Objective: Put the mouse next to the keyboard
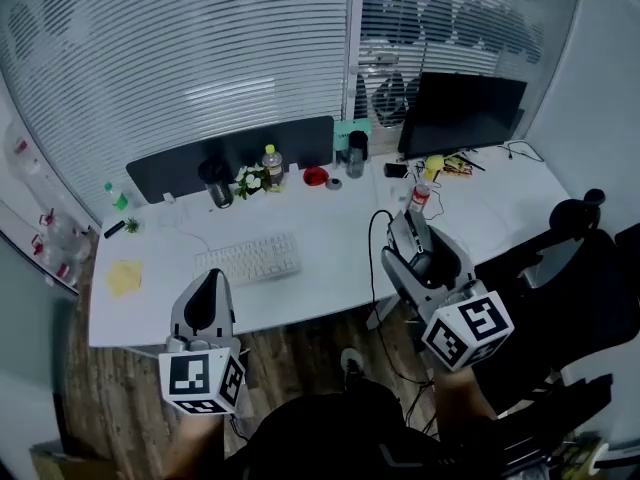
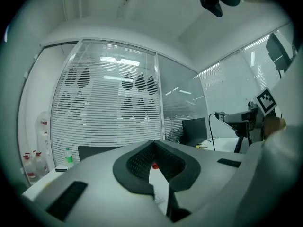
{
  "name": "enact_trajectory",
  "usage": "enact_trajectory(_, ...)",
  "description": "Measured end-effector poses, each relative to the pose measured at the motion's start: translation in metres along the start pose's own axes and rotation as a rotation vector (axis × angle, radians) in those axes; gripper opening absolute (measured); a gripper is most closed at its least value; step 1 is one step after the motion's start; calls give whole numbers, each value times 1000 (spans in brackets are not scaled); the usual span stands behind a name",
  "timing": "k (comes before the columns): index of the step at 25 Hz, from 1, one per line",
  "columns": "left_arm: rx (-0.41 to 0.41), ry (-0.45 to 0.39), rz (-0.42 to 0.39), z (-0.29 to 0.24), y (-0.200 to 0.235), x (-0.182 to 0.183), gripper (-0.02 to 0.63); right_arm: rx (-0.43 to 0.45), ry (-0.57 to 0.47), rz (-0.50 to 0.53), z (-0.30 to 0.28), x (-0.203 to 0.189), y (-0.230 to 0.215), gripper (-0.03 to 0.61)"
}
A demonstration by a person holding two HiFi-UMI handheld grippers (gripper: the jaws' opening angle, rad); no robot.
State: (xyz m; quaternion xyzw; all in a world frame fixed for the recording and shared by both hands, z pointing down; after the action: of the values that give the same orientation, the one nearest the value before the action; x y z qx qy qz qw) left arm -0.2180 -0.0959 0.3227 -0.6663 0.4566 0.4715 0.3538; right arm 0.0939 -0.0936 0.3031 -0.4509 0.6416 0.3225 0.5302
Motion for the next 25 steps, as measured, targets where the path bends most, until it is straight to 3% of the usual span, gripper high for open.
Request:
enact_trajectory(4,15,24,-47,-37,-8,13,29,97,1,37,-38,15,-20,308)
enact_trajectory(11,50,66,11,-94,-20,21,29,258,26,106,-95,29,-43,308)
enact_trajectory(18,73,77,16,-131,-32,33,29,435,37,154,-128,38,-46,307)
enact_trajectory(25,119,97,33,-160,-36,39,29,531,83,197,-162,31,-60,308)
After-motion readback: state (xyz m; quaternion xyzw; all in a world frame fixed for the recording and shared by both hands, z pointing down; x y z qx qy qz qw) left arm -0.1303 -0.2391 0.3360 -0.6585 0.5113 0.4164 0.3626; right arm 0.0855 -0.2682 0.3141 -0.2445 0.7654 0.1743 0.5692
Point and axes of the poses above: the fingertips, and each gripper's own axes: z backward along the fingers, y to its left, x out of its top, the point moved 5 cm from there along z, backward along the fingers, and after that the axes turned 14 degrees about y, right-handed, at the moved point
